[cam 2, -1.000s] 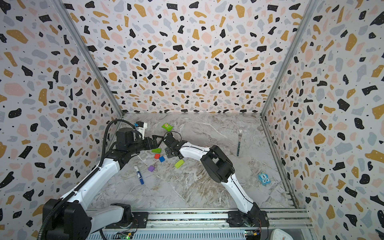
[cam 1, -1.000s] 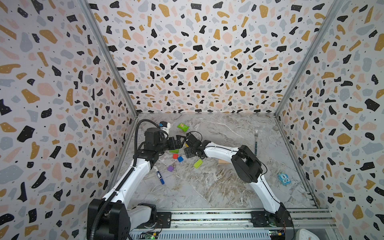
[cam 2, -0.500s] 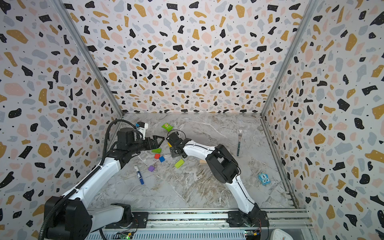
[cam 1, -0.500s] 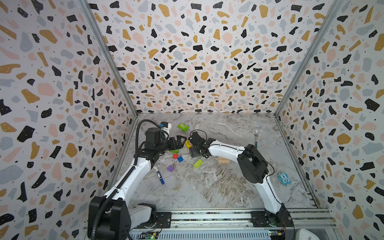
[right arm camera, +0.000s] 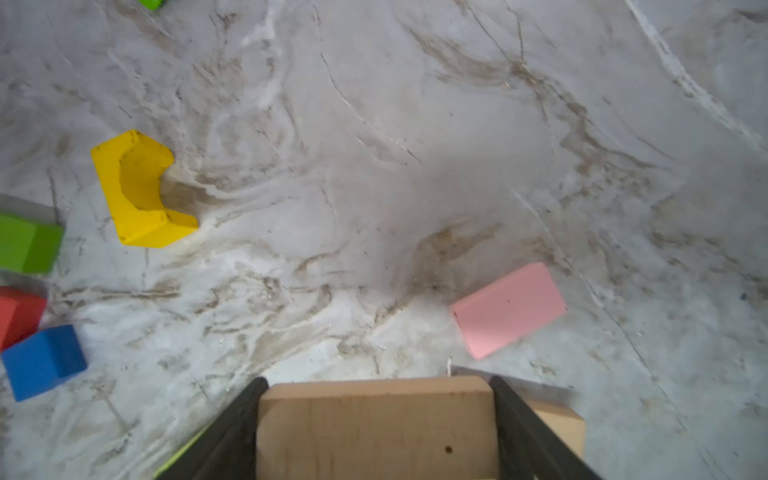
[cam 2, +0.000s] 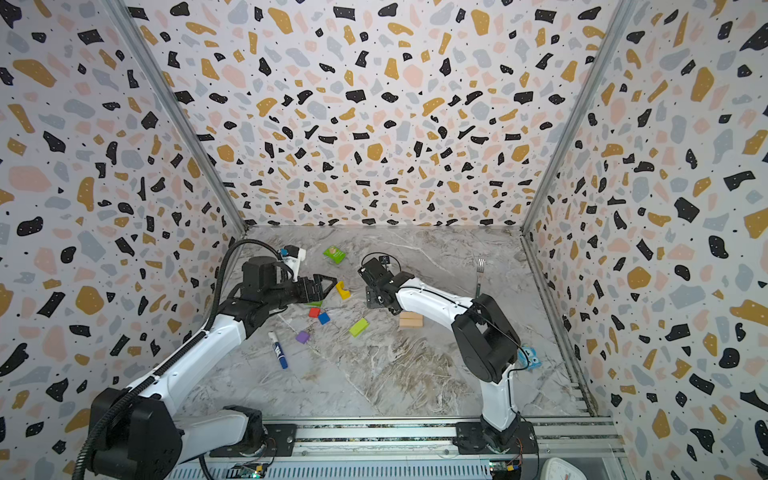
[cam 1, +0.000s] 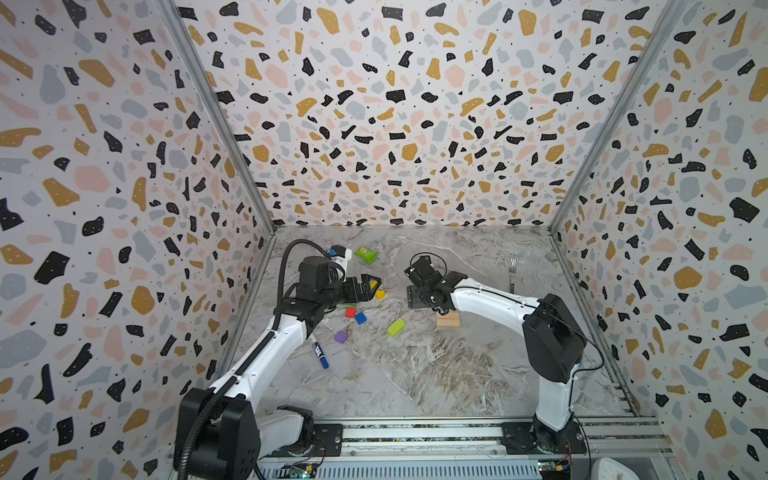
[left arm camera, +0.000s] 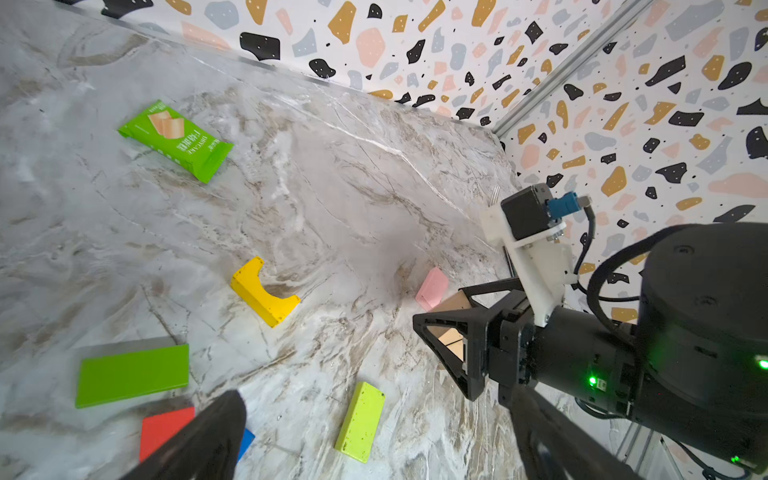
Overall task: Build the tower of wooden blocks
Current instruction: 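Lift the wood bar and carry it back toward the stacked wood bars, then lower the held wood bar onto the stacked wood bars with the right gripper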
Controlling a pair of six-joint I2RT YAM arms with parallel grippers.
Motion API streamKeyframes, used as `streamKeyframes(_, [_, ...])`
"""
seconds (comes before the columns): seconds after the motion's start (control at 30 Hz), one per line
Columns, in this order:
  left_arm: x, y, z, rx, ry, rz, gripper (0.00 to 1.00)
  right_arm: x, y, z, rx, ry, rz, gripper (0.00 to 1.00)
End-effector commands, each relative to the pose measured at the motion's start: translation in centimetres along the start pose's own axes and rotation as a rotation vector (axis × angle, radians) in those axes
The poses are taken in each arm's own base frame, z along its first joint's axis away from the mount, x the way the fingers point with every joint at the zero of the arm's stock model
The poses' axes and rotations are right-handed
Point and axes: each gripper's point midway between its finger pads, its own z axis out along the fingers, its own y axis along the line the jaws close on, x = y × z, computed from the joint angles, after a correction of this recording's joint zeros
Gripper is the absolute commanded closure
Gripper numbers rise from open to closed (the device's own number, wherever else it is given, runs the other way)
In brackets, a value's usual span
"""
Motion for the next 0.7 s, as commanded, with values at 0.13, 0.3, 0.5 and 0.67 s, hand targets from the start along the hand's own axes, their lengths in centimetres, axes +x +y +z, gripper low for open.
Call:
streamKeyframes(0.13, [0.6, -0.9, 0.6, 0.025, 0.022, 0.027, 0.00, 3.3, -3.4, -3.4, 0.033, 0.019, 0.072, 0.34])
streamKeyframes(0.3, [0.4, -0.8, 0.6, 0.018, 0.018, 0.030, 0.00, 5.8, -4.7, -4.4, 0.036, 0.048, 0.102, 0.34])
streamKeyframes(0.5, [0.7, -0.8, 0.9, 0.023, 0.030, 0.020, 0.00, 9.2, -5.8, -4.4, 0.056, 0.092, 0.114, 0.34])
streamKeyframes(0.67, [0.8, -0.9, 1.0, 0.025, 0.032, 0.020, 0.00, 10.4, -6.3, -3.8, 0.059, 0.103, 0.131, 0.35])
